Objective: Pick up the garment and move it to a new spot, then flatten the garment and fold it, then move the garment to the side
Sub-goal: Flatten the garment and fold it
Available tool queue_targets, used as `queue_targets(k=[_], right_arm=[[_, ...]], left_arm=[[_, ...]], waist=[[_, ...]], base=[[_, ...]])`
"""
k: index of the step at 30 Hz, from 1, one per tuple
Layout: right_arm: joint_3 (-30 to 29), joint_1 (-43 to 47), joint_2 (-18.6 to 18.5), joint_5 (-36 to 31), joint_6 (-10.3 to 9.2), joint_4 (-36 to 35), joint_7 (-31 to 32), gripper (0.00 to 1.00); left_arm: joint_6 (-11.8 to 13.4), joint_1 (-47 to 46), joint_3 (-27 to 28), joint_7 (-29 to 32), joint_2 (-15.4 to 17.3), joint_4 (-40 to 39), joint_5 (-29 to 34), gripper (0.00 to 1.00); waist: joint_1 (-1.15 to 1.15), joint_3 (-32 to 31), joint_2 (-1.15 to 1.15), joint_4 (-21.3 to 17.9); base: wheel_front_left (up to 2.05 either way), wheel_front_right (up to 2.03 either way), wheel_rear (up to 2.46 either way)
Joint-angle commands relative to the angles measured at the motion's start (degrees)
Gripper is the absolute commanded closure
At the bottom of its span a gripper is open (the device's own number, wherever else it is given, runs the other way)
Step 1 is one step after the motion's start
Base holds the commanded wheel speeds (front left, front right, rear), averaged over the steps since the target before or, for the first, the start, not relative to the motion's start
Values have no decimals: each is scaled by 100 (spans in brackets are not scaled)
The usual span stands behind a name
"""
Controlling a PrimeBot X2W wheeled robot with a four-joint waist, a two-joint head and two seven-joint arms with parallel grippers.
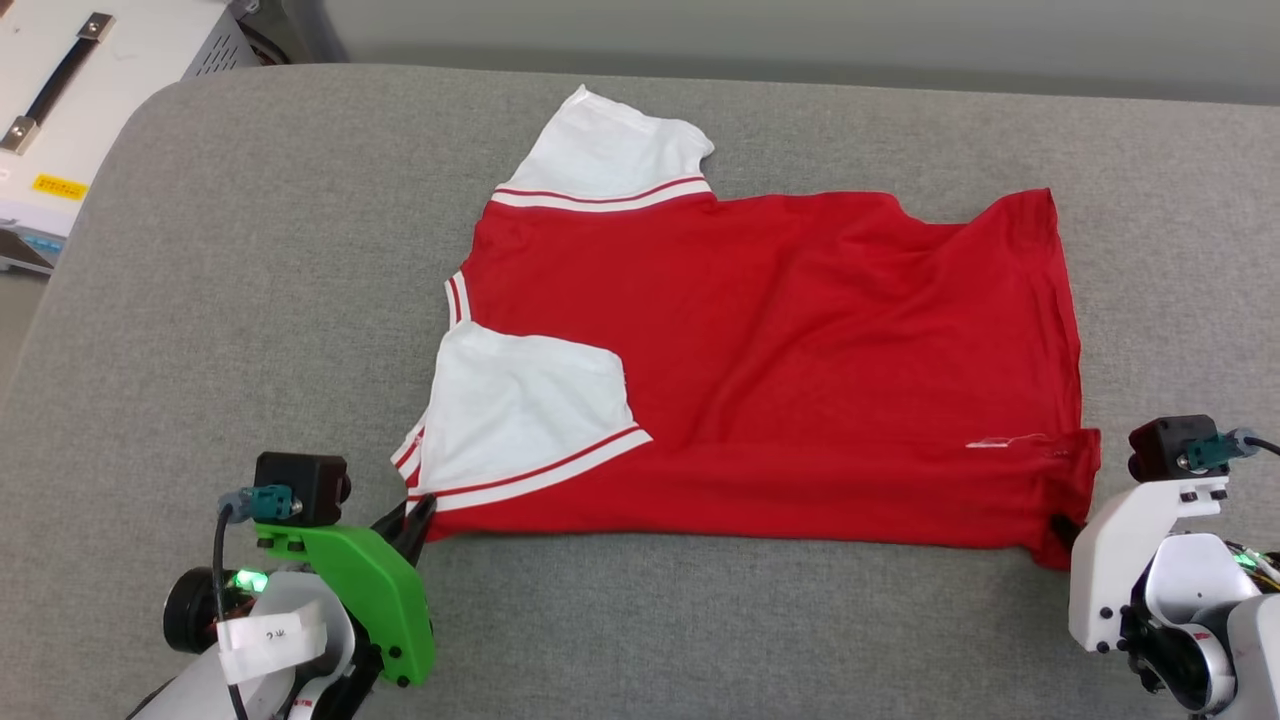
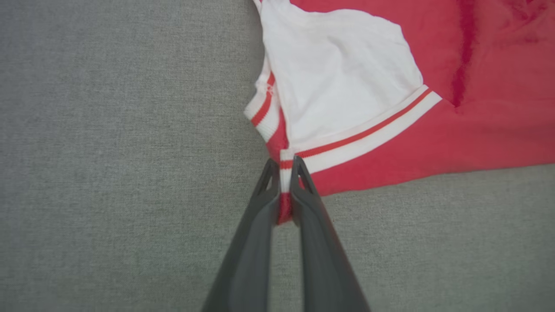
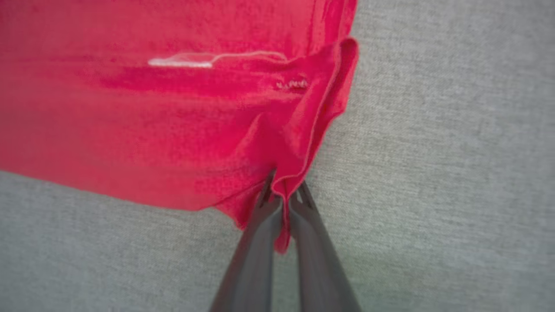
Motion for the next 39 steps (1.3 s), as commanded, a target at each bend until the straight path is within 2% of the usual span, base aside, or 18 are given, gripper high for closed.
queue_targets(k=[1, 12, 14, 18, 25, 26, 27, 28, 29, 35, 39], right_arm=[[-53, 13, -105, 19, -6, 82, 29, 100], [-421, 507, -337, 145, -6, -442, 452, 100], [-723, 854, -271, 147, -6, -727, 673, 100], [-959, 1202, -134, 136, -6, -973, 855, 100], [-1073, 1600, 94, 54, -6, -840, 720, 100], [-1061, 1589, 108, 59, -6, -780, 693, 100], [-1020, 1567, 86, 50, -6, -736, 626, 67], [-990, 1549, 59, 40, -6, -710, 553, 5], [-985, 1527, 43, 34, -6, -670, 471, 0], [-898, 1337, -55, 127, -6, -612, 7, 0], [-797, 1182, -188, 281, -6, -825, -619, 0]], left_arm=[[-17, 97, -18, 16, 57, 54, 9, 100], [-51, 569, -328, 208, 26, 155, -112, 100], [-15, 809, -439, 209, -51, 137, -167, 100], [1, 1001, -542, 211, -124, 143, -214, 100], [-82, 1114, -687, 201, -264, 357, -262, 100], [-94, 1101, -703, 185, -261, 394, -232, 57], [-96, 1077, -701, 143, -266, 434, -200, 0], [-92, 1054, -689, 102, -274, 464, -178, 0], [-97, 1027, -683, 64, -282, 494, -154, 0], [-129, 891, -511, -353, -309, 542, -52, 0], [-140, 754, -262, -995, -336, 527, 116, 0]], waist=[[0, -96, 0, -41], [0, -650, 0, -142], [0, -794, 0, -129], [0, -866, 0, -120], [0, -918, 0, -164], [0, -916, 0, -180], [0, -911, 0, -187], [0, -911, 0, -191], [0, -916, 0, -195], [0, -1051, 0, -255], [0, -1171, 0, -307]], base=[[0, 0, 0], [0, 0, 0], [0, 0, 0], [0, 0, 0], [0, 0, 0], [0, 0, 0], [0, 0, 0], [0, 0, 0], [0, 0, 0], [0, 0, 0], [0, 0, 0]])
